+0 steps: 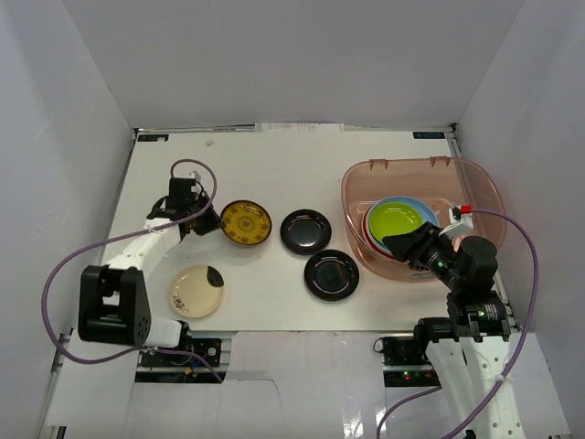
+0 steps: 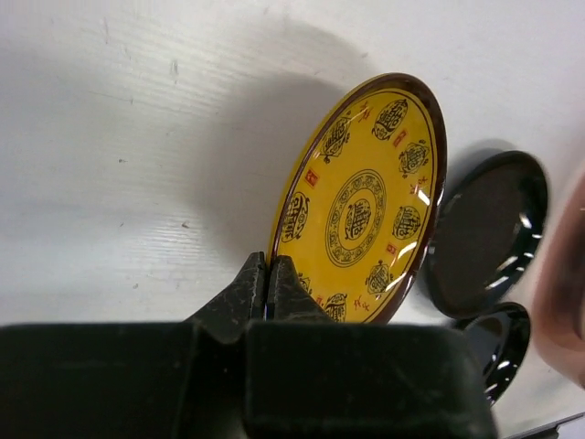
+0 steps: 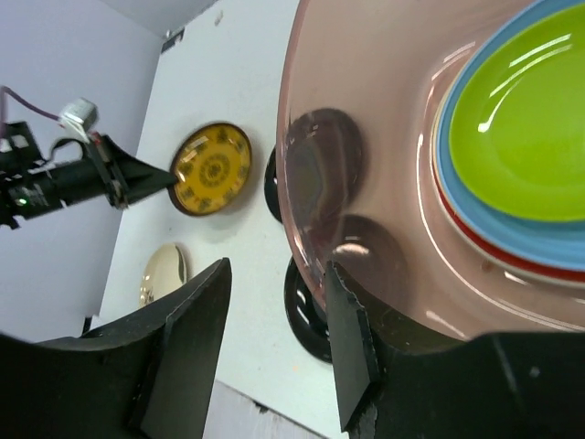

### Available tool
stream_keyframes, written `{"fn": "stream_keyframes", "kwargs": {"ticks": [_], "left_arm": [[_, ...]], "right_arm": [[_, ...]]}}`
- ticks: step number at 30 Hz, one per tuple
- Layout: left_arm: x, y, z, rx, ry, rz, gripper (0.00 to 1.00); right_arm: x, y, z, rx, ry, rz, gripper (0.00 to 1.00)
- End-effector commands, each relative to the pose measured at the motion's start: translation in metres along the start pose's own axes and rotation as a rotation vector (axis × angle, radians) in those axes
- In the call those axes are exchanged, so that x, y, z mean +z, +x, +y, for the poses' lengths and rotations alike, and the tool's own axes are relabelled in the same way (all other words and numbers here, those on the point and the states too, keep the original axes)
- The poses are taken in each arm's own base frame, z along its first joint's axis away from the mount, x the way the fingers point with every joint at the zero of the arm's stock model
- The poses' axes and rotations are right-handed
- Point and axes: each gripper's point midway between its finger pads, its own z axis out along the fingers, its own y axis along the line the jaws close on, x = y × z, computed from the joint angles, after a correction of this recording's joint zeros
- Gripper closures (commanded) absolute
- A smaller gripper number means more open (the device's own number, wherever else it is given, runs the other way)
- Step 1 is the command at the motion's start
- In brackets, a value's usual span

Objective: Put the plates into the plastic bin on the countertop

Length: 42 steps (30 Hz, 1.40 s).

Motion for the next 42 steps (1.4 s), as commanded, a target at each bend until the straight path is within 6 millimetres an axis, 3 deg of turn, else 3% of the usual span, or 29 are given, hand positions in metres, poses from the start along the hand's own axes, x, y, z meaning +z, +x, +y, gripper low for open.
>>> {"fn": "stream_keyframes", "kwargs": {"ticks": [1,5,7,8,9,11,12,13,15,16,17,19,20,22,23,25,26,30,32,33,35,36,38,42], "left_arm": [[-0.043,-0.031,-0.022,0.008,0.072,-0.159,1.00],[-0.096,-0.046,-0.071,0.011,0.276,-0.234,1.00],[-0.119,-0.049,-0.097,0.019,0.365,-0.255,1.00],[-0.128,-0.041,-0.118,0.034,0.418,-0.235,1.00],[-0.141,-0.046,-0.136,0.049,0.454,-0.258,1.00],[-0.151,-0.026,-0.176,0.098,0.524,-0.222,1.00],[-0.162,-0.031,-0.194,0.108,0.548,-0.244,1.00],[-0.156,-0.014,-0.214,0.139,0.571,-0.190,1.00],[-0.155,-0.005,-0.238,0.152,0.595,-0.163,1.00],[-0.150,-0.008,-0.255,0.161,0.594,-0.170,1.00],[-0.152,0.007,-0.274,0.191,0.621,-0.146,1.00],[-0.156,0.009,-0.303,0.216,0.647,-0.162,1.00],[-0.139,0.030,-0.318,0.250,0.640,-0.116,1.00],[-0.142,0.040,-0.348,0.286,0.669,-0.119,1.00],[-0.117,0.053,-0.354,0.304,0.636,-0.086,1.00],[-0.113,0.060,-0.377,0.325,0.653,-0.083,1.00],[-0.090,0.071,-0.380,0.336,0.623,-0.051,1.00],[-0.062,0.085,-0.406,0.353,0.614,-0.025,1.00],[-0.060,0.085,-0.422,0.364,0.630,-0.033,1.00],[-0.044,0.093,-0.423,0.373,0.609,-0.014,1.00],[-0.042,0.096,-0.433,0.383,0.621,-0.012,1.00],[-0.029,0.101,-0.431,0.389,0.604,0.003,0.98],[-0.024,0.103,-0.434,0.394,0.603,0.006,0.89],[-0.034,0.096,-0.447,0.422,0.645,-0.017,0.47]], "right_arm": [[-0.012,0.013,0.015,0.009,-0.047,0.075,0.49],[-0.010,0.021,0.011,-0.013,-0.052,0.108,0.52],[-0.009,0.014,0.011,-0.052,-0.033,0.099,0.52],[-0.010,0.004,0.012,-0.071,-0.014,0.071,0.53],[-0.017,-0.014,0.025,-0.101,-0.027,0.021,0.54],[-0.021,-0.037,0.037,-0.132,-0.023,-0.039,0.61],[-0.025,-0.046,0.048,-0.148,-0.045,-0.056,0.64],[-0.034,-0.064,0.069,-0.177,-0.084,-0.092,0.70],[-0.045,-0.078,0.089,-0.215,-0.124,-0.110,0.76],[-0.056,-0.089,0.104,-0.238,-0.143,-0.139,0.84],[-0.062,-0.094,0.108,-0.250,-0.142,-0.156,0.88],[-0.071,-0.099,0.116,-0.270,-0.150,-0.174,0.92],[-0.076,-0.101,0.123,-0.280,-0.172,-0.178,0.92],[-0.078,-0.098,0.129,-0.289,-0.201,-0.167,0.92],[-0.078,-0.094,0.130,-0.290,-0.216,-0.150,0.92],[-0.079,-0.092,0.130,-0.305,-0.224,-0.140,0.92],[-0.080,-0.091,0.131,-0.307,-0.226,-0.142,0.92],[-0.089,-0.091,0.133,-0.326,-0.231,-0.171,0.92],[-0.090,-0.088,0.132,-0.329,-0.228,-0.165,0.92],[-0.089,-0.085,0.129,-0.327,-0.226,-0.159,0.92],[-0.088,-0.082,0.127,-0.322,-0.223,-0.150,0.92],[-0.088,-0.079,0.125,-0.319,-0.221,-0.145,0.92],[-0.088,-0.076,0.121,-0.317,-0.213,-0.138,0.92],[-0.083,-0.062,0.120,-0.318,-0.251,-0.084,0.91]]}}
